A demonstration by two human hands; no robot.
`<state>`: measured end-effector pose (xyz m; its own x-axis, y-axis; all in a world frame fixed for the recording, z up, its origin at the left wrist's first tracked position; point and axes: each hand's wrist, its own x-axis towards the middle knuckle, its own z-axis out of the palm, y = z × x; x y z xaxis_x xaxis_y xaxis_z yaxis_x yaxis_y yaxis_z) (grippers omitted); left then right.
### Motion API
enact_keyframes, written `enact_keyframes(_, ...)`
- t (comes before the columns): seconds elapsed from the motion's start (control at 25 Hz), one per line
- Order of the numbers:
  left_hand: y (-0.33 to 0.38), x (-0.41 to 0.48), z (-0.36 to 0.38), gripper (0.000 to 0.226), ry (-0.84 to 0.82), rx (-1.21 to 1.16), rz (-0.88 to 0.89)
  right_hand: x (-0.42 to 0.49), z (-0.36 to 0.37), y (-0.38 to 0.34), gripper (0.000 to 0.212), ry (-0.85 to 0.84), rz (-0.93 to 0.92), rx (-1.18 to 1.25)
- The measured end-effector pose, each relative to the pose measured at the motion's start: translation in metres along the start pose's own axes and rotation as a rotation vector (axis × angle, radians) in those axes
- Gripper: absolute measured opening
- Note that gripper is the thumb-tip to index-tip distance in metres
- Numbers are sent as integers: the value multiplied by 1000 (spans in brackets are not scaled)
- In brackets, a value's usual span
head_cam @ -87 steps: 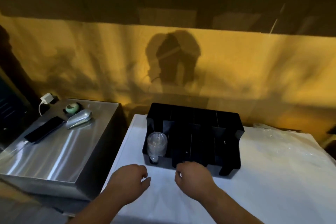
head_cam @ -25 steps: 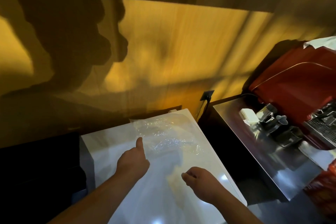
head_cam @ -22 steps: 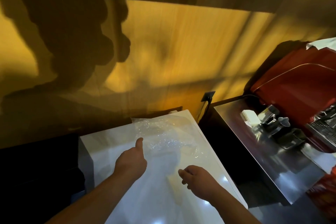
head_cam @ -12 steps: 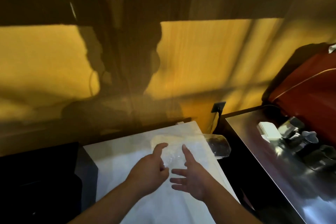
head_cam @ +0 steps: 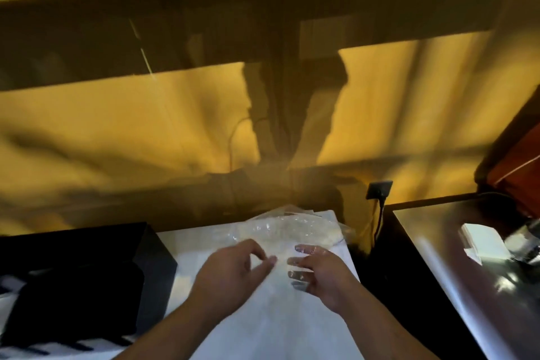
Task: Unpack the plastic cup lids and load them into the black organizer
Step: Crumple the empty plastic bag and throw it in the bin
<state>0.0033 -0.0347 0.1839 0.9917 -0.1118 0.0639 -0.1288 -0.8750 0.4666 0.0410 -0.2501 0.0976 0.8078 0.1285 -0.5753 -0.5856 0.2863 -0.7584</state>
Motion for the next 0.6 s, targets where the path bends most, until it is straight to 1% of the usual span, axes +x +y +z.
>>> enact_keyframes(0.08,-11,2,-10,38,198,-14,-39,-5,-16,-3,22,-44,-18,-64)
enact_keyframes(0.12,-17,5,-13,34,263,-27,-59,-9,-22,-5,23,-67,-29,-115)
enact_keyframes(0.16,-24,9,-14,33,288,-34,-96,-14,-27,-6,25,-84,-40,-167)
enact_keyframes(0.2,-29,15,-13,39,261,-55,-157,-17,-32,-7,25,-96,-47,-206)
enact_keyframes(0.24,-33,20,-11,54,170,-105,-252,-20,-37,-9,25,-103,-53,-236)
enact_keyframes(0.32,-35,29,-5,93,-149,-341,-497,-25,-42,-12,23,-123,-69,-255)
enact_keyframes(0.36,-35,29,-2,105,-323,-500,-585,-27,-44,-14,22,-129,-75,-243)
enact_keyframes(0.4,-37,29,0,107,-480,-681,-625,-29,-45,-15,22,-136,-85,-224)
enact_keyframes(0.44,-41,29,3,100,-584,-841,-636,-32,-44,-17,21,-140,-101,-205)
enact_keyframes(0.48,-45,28,6,84,-616,-965,-613,-34,-42,-18,21,-135,-120,-192)
enact_keyframes(0.52,-49,27,10,66,-594,-1034,-568,-36,-40,-19,20,-113,-140,-182)
enact_keyframes(0.6,-55,28,14,35,-427,-1039,-509,-36,-35,-21,12,8,-175,-170)
